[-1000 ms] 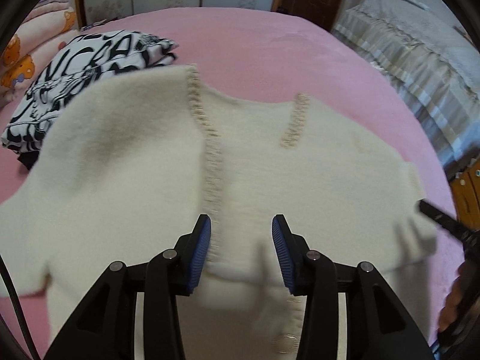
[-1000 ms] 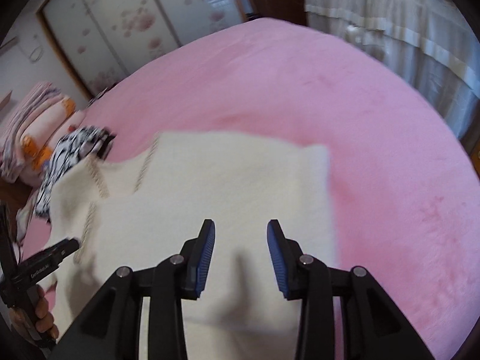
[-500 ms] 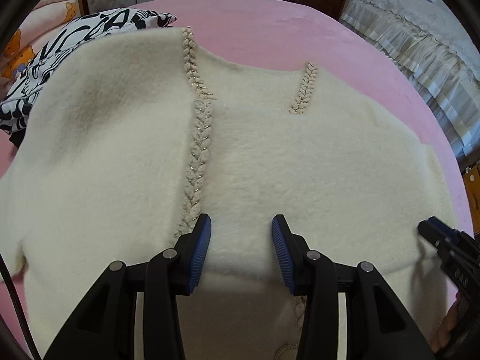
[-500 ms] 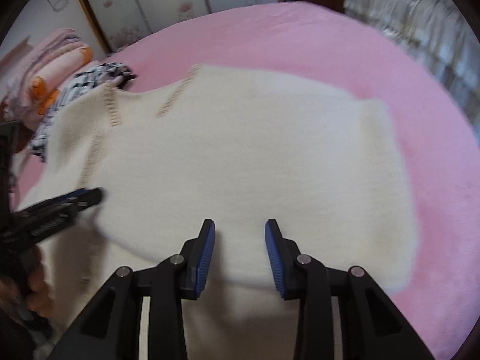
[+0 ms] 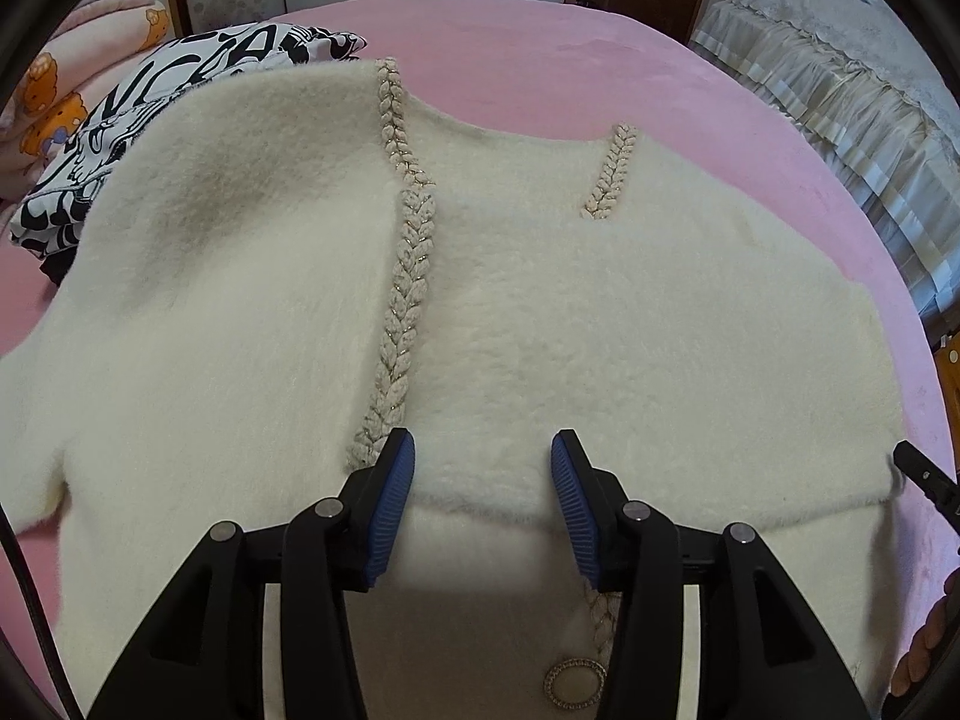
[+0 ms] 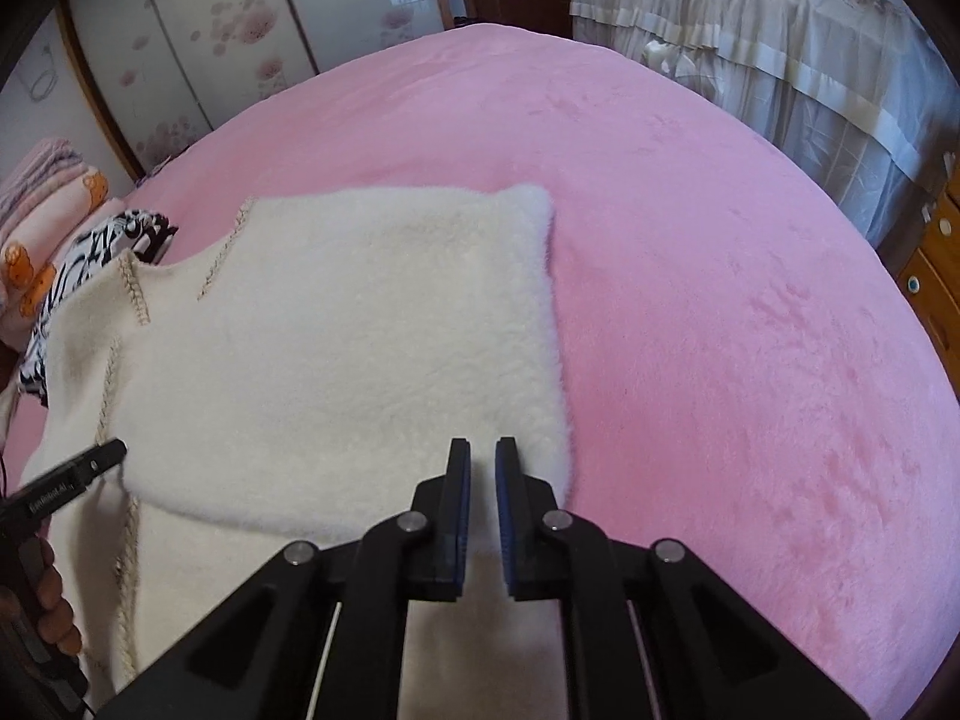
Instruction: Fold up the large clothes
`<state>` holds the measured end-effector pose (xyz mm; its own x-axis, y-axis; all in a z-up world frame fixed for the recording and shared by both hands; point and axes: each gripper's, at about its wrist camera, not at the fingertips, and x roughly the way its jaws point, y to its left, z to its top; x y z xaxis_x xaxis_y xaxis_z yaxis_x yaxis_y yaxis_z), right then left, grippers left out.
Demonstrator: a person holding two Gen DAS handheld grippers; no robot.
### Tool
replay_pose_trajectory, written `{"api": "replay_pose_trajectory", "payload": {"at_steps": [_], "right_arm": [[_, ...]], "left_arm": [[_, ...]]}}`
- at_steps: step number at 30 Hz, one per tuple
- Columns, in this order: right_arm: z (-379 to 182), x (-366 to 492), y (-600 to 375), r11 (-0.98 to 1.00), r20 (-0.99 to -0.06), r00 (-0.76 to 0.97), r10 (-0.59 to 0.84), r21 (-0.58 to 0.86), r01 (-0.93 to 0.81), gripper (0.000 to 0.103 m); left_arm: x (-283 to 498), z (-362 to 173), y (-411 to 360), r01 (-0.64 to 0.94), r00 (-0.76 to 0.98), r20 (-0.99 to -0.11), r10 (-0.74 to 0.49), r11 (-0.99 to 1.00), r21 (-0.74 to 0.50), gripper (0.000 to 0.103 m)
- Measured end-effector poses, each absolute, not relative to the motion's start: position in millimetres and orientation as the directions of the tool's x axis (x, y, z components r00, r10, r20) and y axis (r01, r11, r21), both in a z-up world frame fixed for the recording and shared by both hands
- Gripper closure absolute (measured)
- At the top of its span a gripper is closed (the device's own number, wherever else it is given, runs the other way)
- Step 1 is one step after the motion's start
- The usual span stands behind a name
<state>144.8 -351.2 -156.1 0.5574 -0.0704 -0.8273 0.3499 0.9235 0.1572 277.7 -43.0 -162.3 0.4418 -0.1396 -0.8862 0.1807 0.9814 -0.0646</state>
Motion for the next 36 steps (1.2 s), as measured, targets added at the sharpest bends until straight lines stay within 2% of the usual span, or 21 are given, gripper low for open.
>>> {"api": "replay_pose_trajectory", "payload": {"at_steps": [2, 4, 6, 8, 12, 16, 17, 18, 20, 26, 31, 36], "right_arm": [[-153, 141, -354, 0.907, -0.821, 0.57, -0.032, 0.216, 0.361, 0.092], [-149, 136, -357, 0.896, -0.815, 0.579, -0.014, 0.247, 0.37, 0.088], [-143, 129, -358, 0.891, -0.805, 0.593, -0.016, 0.257, 0.374, 0.081], [-140, 124, -357, 0.891, -0.8, 0.599, -0.022, 0.256, 0.375, 0.074], [-141, 119, -356, 0.896, -0.8, 0.599, -0.028, 0.246, 0.37, 0.073], [-146, 118, -359, 0.885, -0.805, 0.592, -0.026, 0.257, 0.388, 0.073], [-147, 119, -360, 0.883, -0.806, 0.591, -0.024, 0.261, 0.391, 0.073], [-148, 120, -359, 0.882, -0.807, 0.59, -0.022, 0.262, 0.392, 0.073], [-151, 121, -358, 0.884, -0.812, 0.583, -0.025, 0.255, 0.393, 0.073], [-153, 128, -352, 0.898, -0.818, 0.573, -0.039, 0.223, 0.379, 0.066], [-149, 135, -344, 0.91, -0.809, 0.588, -0.013, 0.234, 0.343, 0.066], [-155, 145, -332, 0.927, -0.823, 0.567, -0.046, 0.176, 0.331, 0.066]], "left_arm": [[276, -157, -38, 0.176, 0.446, -0.883, -0.146, 0.982, -0.073, 0.057], [276, -150, -29, 0.155, 0.46, -0.873, -0.165, 0.982, -0.104, 0.051], [277, -143, -14, 0.107, 0.488, -0.858, -0.161, 0.987, -0.124, 0.031], [279, -142, -1, 0.073, 0.506, -0.848, -0.158, 0.987, -0.14, 0.029], [296, -161, 13, 0.022, 0.442, -0.883, -0.159, 0.986, -0.167, 0.029], [304, -175, 6, 0.053, 0.413, -0.898, -0.155, 0.988, -0.146, 0.029], [304, -175, 1, 0.075, 0.419, -0.894, -0.157, 0.988, -0.138, 0.043], [304, -175, -4, 0.103, 0.425, -0.888, -0.175, 0.984, -0.144, 0.069], [304, -170, -12, 0.113, 0.446, -0.887, -0.118, 0.991, -0.075, 0.09], [298, -140, 6, 0.088, 0.508, -0.845, -0.165, 0.986, -0.14, 0.092], [279, -125, 21, 0.06, 0.581, -0.808, -0.092, 0.996, -0.07, 0.092], [284, -154, 31, 0.061, 0.51, -0.857, -0.069, 0.997, -0.044, 0.092]]}}
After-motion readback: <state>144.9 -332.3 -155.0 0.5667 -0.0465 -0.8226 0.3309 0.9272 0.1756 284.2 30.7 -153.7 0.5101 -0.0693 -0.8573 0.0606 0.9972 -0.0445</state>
